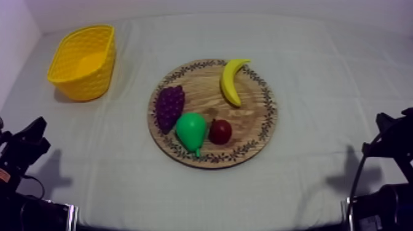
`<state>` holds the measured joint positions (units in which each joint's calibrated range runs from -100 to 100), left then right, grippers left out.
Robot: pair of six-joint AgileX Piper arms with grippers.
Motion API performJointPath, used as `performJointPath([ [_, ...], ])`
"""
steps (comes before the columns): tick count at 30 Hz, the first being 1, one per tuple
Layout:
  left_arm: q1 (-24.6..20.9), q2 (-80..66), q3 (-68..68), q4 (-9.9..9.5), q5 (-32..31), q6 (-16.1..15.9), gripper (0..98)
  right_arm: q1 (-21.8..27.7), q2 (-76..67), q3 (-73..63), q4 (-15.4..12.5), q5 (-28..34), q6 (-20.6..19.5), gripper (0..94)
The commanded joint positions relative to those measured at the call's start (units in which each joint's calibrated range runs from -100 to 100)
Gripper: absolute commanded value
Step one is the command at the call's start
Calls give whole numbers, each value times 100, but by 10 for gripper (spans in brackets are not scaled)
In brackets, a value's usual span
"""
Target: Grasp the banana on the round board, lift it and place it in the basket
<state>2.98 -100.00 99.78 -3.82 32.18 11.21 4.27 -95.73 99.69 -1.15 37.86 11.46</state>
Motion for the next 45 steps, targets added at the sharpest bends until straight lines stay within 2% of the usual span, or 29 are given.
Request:
performJointPath([
  [1, 2, 0, 0, 3, -1, 0, 1, 2, -2, -3, 1, -3, -1, 3],
  [33, 2, 0, 0, 3, -1, 4, 1, 2, -2, -3, 1, -3, -1, 3],
  [45, -46, 121, -13, 42, -228, -295, 36, 2, -2, -3, 1, -3, -1, 3],
])
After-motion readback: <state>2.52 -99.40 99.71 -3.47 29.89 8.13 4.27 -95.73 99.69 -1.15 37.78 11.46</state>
